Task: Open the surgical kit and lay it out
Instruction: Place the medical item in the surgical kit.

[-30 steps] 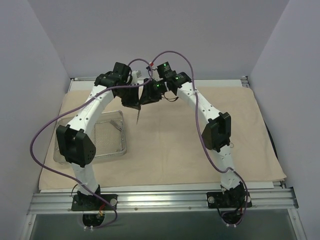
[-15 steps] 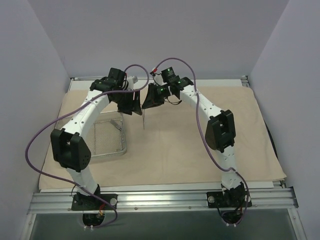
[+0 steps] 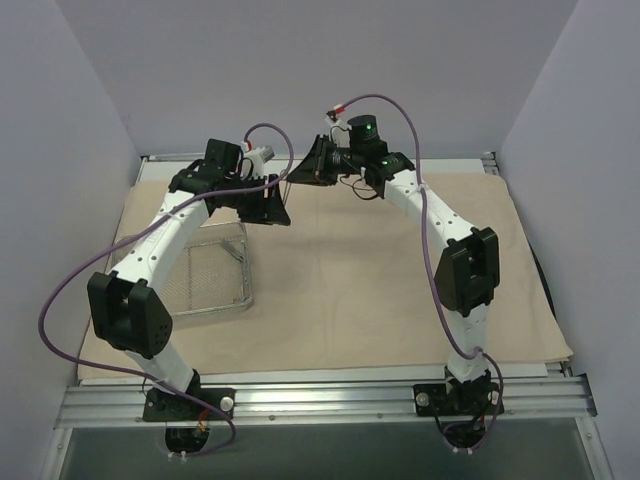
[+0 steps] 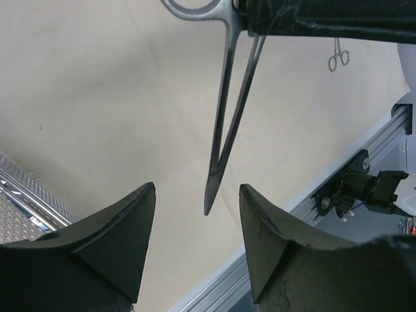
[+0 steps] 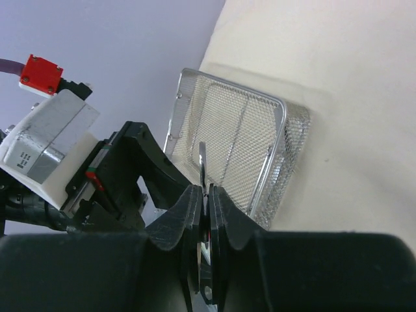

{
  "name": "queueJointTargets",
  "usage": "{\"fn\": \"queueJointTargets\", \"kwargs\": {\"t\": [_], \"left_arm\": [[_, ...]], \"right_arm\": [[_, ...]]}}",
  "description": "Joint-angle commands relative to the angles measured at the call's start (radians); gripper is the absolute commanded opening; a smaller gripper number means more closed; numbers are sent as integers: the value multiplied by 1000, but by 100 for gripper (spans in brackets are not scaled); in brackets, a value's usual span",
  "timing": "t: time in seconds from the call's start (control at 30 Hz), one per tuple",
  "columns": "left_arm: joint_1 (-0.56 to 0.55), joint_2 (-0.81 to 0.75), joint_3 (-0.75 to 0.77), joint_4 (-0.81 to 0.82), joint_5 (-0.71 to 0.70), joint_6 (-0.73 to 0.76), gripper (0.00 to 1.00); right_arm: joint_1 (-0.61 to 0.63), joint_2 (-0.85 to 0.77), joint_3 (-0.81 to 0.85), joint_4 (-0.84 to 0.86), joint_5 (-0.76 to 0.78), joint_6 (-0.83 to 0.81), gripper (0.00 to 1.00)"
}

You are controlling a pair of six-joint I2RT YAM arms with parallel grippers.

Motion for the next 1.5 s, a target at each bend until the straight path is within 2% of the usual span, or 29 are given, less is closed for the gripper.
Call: {"fn": "queueJointTargets", "kwargs": {"t": [0.0, 0.07, 0.1, 0.13, 0.2, 0.23, 0.27, 0.33, 0.37, 0.4, 0.47, 0.6, 0.73, 1.03, 1.17, 1.3, 1.47], "left_arm": [[-6, 17, 54, 63, 46, 4, 63], [-9, 35, 80, 50, 51, 15, 57], [-9, 42, 83, 50, 57, 15, 50], [-9, 45, 90, 49, 68, 16, 32], [-9, 51, 95, 46, 88, 23, 8], [-8, 49, 100, 32, 89, 29, 2], [-6, 43, 103, 17, 88, 38, 2], [3, 37, 107, -26, 74, 70, 2], [17, 34, 110, -42, 74, 79, 2], [24, 29, 106, -52, 78, 98, 2], [40, 10, 75, -60, 88, 111, 2], [55, -20, 43, -53, 112, 124, 2], [46, -38, 26, -48, 141, 124, 2], [17, -27, 46, -74, 152, 136, 2], [0, -24, 54, -82, 146, 142, 2], [-21, -18, 67, -83, 154, 145, 2], [-49, -7, 83, -95, 143, 155, 2]], "right_arm": [[13, -41, 14, 98, 2, 82, 0], [15, -37, 22, 101, 2, 104, 0], [16, -37, 21, 104, 1, 110, 0], [15, -38, 21, 105, 1, 115, 0], [13, -38, 21, 95, 2, 109, 0], [9, -38, 24, 78, 7, 92, 0], [6, -40, 45, -6, 19, 37, 2], [-13, -47, 62, -88, 45, -40, 16], [-16, -52, 73, -199, 107, -97, 34], [-20, -60, 77, -241, 143, -203, 39], [-31, -95, 51, -307, 195, -282, 44], [-54, -187, -140, -211, 99, -310, 47], [-42, -204, -187, -88, 24, -249, 55], [-26, -83, -58, -39, -113, -160, 66], [-23, -55, -42, 44, -146, -83, 66], [-14, -9, -18, 58, -174, -50, 66], [-3, 35, 20, 61, -228, -36, 60]]}}
